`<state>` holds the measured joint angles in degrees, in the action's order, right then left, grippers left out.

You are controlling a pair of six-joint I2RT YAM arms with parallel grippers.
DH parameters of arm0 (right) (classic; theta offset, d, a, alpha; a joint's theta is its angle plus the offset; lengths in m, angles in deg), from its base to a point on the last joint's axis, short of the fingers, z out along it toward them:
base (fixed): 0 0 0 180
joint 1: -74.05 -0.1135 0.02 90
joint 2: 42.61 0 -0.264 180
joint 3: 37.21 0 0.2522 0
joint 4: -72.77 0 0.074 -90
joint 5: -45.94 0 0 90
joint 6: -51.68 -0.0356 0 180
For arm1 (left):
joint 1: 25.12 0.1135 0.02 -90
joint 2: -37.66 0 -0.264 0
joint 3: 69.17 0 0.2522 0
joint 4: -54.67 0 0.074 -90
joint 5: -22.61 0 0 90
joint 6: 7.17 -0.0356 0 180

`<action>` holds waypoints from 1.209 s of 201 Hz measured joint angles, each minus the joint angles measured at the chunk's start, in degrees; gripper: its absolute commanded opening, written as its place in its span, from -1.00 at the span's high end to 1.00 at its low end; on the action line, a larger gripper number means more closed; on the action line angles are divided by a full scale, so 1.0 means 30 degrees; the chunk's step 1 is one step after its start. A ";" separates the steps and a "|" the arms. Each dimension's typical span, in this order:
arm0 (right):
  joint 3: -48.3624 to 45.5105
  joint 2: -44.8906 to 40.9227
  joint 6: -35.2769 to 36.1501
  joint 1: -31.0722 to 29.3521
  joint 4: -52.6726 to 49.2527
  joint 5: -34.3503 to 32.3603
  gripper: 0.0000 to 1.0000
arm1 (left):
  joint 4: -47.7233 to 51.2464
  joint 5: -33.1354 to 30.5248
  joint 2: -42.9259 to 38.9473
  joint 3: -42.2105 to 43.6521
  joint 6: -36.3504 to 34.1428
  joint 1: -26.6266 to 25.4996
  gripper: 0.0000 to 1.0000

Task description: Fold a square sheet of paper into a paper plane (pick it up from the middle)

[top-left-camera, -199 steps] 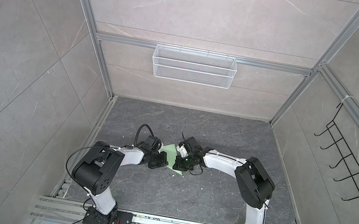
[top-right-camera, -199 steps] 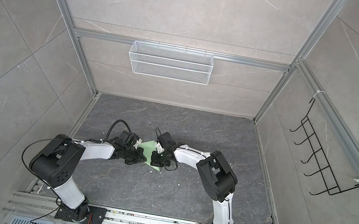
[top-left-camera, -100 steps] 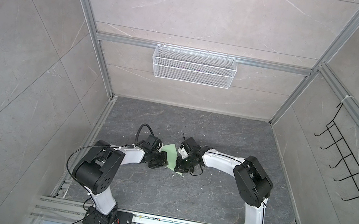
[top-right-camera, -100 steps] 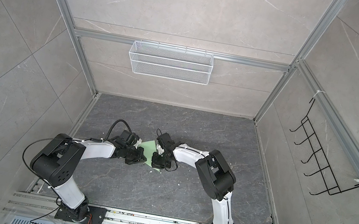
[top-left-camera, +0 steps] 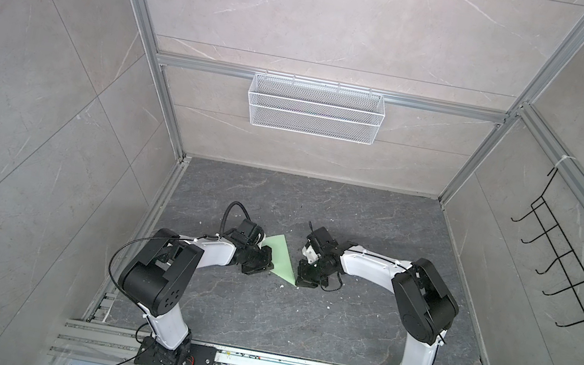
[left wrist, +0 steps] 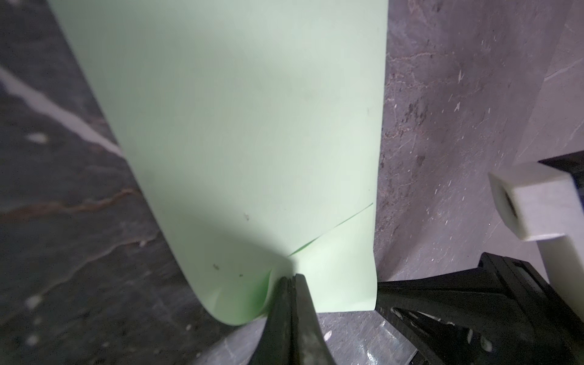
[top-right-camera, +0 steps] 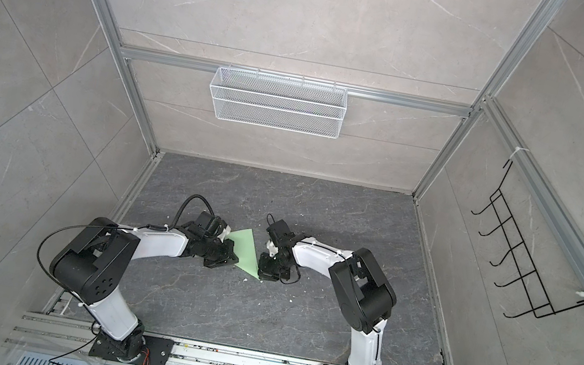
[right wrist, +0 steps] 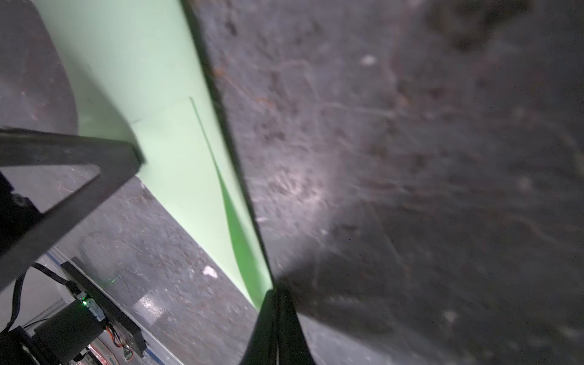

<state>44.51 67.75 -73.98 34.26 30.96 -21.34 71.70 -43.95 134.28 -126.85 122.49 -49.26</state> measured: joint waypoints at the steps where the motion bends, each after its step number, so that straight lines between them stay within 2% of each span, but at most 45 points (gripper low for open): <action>1: -0.0051 -0.0073 0.0051 0.0029 -0.0109 -0.0044 0.81 | 0.0000 0.0000 0.0000 0.0000 0.0000 0.0000 1.00; 31: -0.0240 -0.0714 0.0554 0.0182 -0.0794 -0.0809 0.75 | 0.0051 0.0015 0.0007 -0.0036 -0.0007 0.0000 1.00; 68: 0.0459 -0.1027 0.0838 -0.0372 -0.0437 -0.0648 0.74 | 0.0066 0.0029 0.0015 -0.0058 -0.0015 0.0000 1.00; 135: 0.2710 0.1326 0.0801 -0.0911 0.0714 -0.0080 0.75 | 0.0109 0.0124 0.0029 -0.0095 -0.0168 0.0007 1.00; 243: 0.3016 0.2127 0.0678 -0.0874 0.0255 -0.0240 0.75 | -0.0765 0.0182 -0.0226 0.0423 -0.1421 0.0029 0.71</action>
<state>53.56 74.14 -71.95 31.64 31.72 -22.06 69.41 -43.40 133.60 -125.58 118.22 -49.17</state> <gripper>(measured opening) 0.126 0.120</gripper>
